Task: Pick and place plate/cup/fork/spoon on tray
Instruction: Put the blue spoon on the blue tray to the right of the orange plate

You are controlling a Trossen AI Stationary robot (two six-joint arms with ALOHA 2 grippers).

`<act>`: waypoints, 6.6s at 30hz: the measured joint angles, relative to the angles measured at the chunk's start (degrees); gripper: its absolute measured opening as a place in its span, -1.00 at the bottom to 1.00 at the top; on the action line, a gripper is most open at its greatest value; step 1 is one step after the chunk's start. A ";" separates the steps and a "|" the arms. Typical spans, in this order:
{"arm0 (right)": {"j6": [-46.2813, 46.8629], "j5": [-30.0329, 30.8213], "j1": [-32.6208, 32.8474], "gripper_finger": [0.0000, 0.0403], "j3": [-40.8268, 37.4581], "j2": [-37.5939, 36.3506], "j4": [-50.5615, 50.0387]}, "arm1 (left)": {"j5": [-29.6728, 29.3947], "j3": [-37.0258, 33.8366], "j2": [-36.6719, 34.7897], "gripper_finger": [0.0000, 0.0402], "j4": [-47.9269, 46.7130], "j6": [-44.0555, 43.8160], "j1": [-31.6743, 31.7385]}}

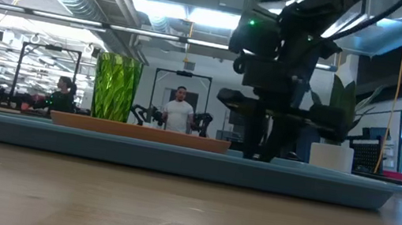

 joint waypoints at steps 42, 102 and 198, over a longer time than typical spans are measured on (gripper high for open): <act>-0.52 -0.43 -3.02 -0.68 -3.89 -1.84 4.51 | 0.00 0.00 0.00 -0.74 -0.11 -0.07 0.04; 12.91 44.84 16.65 -0.91 -5.28 -4.71 8.92 | 1.49 0.00 0.00 -0.74 -0.18 3.07 -2.90; -4.10 64.81 26.35 -0.91 -10.85 -20.18 21.67 | 15.44 -0.07 11.43 -0.74 -13.12 15.70 8.19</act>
